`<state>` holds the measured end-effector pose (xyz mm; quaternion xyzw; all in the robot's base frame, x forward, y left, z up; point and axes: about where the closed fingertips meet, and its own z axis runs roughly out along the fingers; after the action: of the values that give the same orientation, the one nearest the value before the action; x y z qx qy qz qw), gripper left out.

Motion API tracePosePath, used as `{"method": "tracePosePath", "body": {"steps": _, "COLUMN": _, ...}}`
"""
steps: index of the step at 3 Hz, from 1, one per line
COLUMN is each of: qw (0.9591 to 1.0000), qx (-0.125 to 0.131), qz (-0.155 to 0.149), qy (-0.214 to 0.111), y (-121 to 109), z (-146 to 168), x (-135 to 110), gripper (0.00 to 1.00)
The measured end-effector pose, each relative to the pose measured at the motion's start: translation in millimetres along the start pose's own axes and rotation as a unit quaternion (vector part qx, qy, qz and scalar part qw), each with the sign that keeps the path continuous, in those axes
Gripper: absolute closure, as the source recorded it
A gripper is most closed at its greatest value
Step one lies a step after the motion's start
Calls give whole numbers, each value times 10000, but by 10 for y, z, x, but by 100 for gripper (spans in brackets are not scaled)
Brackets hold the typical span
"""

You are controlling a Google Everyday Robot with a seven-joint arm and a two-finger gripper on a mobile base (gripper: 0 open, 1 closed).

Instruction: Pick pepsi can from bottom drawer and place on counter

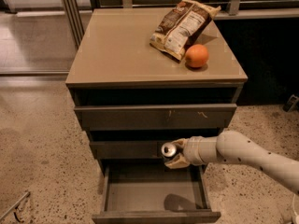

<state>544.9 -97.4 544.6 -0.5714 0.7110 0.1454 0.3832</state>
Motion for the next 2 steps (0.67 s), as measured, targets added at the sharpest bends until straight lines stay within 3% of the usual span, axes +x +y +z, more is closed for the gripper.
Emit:
{"method": "tracePosePath", "body": {"steps": 1, "qw": 10000, "qx": 0, "qz": 0, "qy": 0, "y": 0, "z": 0, "x": 0, "gripper": 100}}
{"method": "tracePosePath", "body": {"steps": 2, "qw": 9997, "qx": -26, "qz": 198, "qy": -171, "y": -50, "z": -145, "x": -146, "gripper": 100}}
